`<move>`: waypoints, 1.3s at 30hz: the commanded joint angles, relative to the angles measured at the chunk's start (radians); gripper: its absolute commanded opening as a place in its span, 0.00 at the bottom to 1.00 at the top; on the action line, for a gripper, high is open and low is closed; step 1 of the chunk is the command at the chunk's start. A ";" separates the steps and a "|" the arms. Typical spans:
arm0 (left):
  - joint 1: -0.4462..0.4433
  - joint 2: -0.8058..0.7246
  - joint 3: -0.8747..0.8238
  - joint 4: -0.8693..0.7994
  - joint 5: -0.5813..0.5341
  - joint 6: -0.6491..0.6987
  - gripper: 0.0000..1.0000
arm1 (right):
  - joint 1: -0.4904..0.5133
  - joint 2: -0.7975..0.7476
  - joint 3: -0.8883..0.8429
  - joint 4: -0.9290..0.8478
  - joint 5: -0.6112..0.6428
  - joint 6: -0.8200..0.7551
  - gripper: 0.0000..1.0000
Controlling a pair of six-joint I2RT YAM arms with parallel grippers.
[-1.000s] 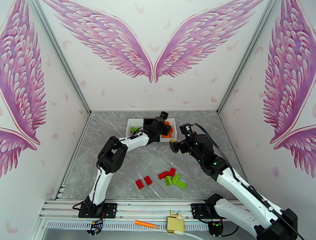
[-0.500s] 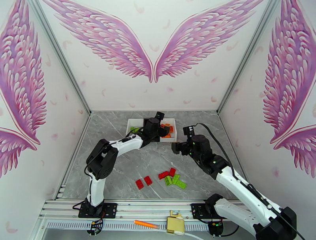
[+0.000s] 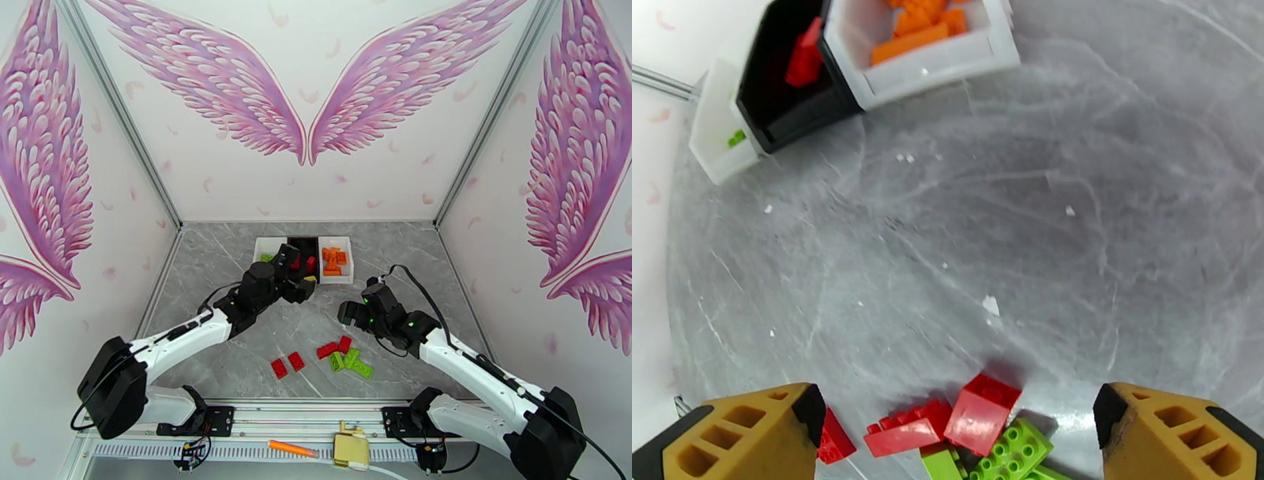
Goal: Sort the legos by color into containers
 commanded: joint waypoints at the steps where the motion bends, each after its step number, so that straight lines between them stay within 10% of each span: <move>1: -0.014 -0.101 -0.034 -0.174 0.086 0.100 0.96 | 0.035 0.044 -0.016 -0.088 0.027 0.127 0.93; 28: -0.028 -0.212 -0.168 -0.202 0.204 0.247 0.99 | 0.153 0.395 0.086 -0.037 0.016 0.129 0.33; 39: -0.022 -0.288 -0.225 -0.145 0.185 0.188 0.99 | 0.107 0.370 0.239 0.017 0.149 -0.098 0.30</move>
